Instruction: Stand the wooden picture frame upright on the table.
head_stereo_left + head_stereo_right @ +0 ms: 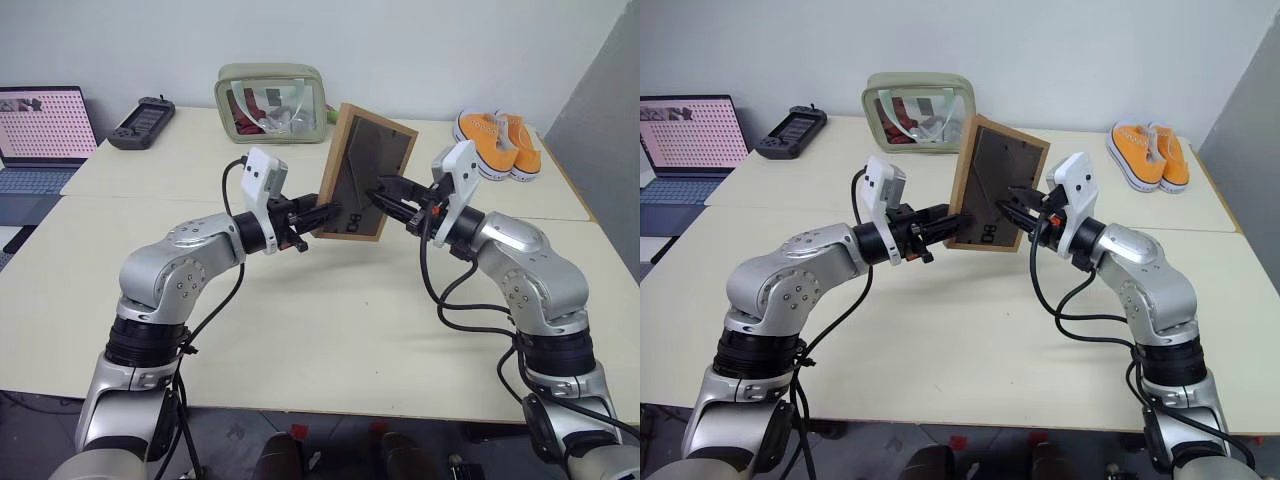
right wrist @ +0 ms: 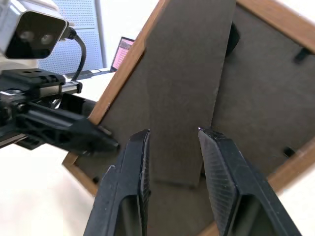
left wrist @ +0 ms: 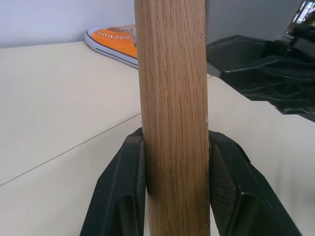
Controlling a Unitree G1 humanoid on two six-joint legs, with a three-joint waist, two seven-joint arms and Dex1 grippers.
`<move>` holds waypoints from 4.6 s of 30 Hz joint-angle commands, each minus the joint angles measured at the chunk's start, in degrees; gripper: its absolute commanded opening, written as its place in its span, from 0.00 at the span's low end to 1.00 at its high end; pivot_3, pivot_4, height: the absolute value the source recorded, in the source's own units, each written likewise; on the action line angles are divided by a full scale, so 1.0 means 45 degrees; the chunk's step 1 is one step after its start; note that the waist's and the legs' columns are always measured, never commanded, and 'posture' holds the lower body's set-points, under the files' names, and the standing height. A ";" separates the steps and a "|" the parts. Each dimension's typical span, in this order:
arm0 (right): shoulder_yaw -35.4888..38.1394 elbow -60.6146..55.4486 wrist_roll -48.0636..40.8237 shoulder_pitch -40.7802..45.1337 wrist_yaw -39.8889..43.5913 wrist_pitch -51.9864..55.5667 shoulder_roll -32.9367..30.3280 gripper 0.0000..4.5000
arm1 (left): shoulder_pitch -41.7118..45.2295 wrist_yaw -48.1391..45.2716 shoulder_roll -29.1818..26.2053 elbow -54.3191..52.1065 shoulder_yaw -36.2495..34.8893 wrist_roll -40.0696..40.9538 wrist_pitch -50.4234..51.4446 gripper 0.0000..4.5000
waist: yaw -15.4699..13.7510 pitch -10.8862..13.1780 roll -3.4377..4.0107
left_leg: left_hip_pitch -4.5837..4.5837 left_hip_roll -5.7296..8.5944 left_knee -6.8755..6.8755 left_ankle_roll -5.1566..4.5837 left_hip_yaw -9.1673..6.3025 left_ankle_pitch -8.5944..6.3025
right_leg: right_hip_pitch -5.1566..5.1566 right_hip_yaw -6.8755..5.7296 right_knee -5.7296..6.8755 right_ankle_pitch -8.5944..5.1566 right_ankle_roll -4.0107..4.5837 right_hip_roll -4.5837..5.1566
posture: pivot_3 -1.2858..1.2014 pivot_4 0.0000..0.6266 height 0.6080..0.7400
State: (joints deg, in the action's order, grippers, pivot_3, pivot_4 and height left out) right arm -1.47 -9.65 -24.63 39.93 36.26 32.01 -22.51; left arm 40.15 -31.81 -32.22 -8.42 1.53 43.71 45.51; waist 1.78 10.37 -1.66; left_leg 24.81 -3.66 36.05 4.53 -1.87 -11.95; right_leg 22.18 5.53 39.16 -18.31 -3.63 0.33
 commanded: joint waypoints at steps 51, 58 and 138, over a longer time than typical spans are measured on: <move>-0.0236 -0.1131 0.1616 -0.0464 0.0199 -0.0210 -0.1314 0.64 | 0.2151 -0.1745 0.1829 0.1902 -0.0897 -0.1870 0.0009 0.29 | 0.0009 0.0001 0.0001 | -0.0004 0.0006 0.0019 0.0000 -0.0011 0.0007 | 0.0020 -0.0001 0.0091 0.0000 0.0003 -0.0006 | 0.52 0.24 1.00; 0.0287 -0.1245 0.2787 -0.2661 0.1640 -0.2301 -0.3967 0.64 | 0.2011 -0.1715 0.1489 0.2001 -0.1244 -0.1634 0.0893 0.29 | -0.0038 0.0001 0.0002 | -0.0003 0.0013 0.0024 -0.0001 -0.0012 0.0007 | 0.0010 0.0003 0.0084 0.0000 0.0003 -0.0005 | 0.52 0.24 1.00; -0.5110 0.8899 1.9008 0.1816 -1.5902 -2.0026 -0.4268 0.30 | 0.0826 0.7551 -0.3246 0.3108 -0.0111 1.5388 0.6836 0.29 | 0.0276 0.0005 0.0006 | -0.0030 0.0051 0.0155 0.0067 -0.0086 0.0055 | -0.0007 0.0005 0.0256 0.0000 0.0005 0.0006 | 0.52 0.24 1.00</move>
State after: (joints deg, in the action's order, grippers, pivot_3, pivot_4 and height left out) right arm -25.12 33.35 62.39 47.69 -34.96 -57.56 -41.59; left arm 43.51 0.65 -45.80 7.99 0.79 113.45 77.84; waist 3.03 10.40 -1.63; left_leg 24.67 -3.43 36.75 4.83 -2.26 -11.71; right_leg 22.14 5.55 40.31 -18.31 -3.61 0.36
